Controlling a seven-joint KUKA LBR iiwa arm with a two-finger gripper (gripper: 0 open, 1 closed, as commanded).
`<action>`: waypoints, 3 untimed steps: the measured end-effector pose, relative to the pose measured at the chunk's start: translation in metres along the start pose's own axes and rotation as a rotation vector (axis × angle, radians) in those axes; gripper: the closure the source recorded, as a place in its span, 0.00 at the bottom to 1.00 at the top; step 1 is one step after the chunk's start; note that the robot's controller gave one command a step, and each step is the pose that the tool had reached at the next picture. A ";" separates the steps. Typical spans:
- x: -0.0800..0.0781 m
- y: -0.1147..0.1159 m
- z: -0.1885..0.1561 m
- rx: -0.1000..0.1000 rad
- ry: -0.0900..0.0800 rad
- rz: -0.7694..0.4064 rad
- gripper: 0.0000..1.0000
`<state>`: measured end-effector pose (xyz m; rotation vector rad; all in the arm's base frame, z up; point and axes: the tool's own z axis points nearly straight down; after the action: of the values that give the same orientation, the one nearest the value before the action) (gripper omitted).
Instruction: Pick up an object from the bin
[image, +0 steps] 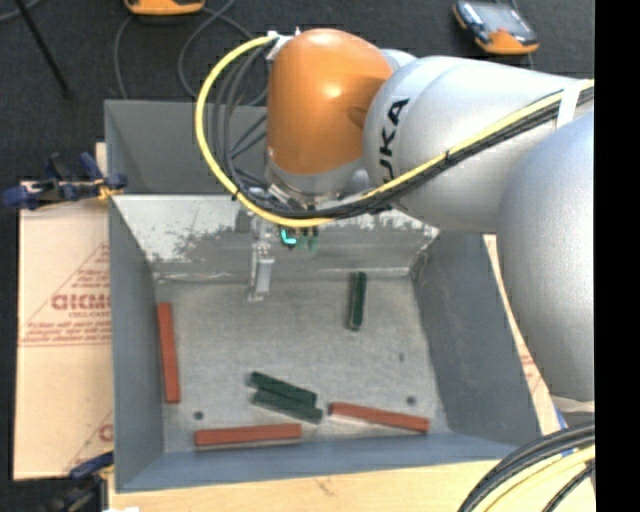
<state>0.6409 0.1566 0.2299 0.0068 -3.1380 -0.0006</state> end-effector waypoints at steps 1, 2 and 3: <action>0.089 -0.063 0.105 0.002 0.003 0.256 0.00; 0.158 -0.053 0.163 0.001 0.000 0.194 0.00; 0.152 -0.053 0.157 -0.003 -0.014 0.199 1.00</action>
Offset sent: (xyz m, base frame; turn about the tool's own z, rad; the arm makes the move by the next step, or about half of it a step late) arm -0.0870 -0.0606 -0.1021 0.2566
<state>0.4889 0.1029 0.0732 -0.3069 -3.1370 -0.0049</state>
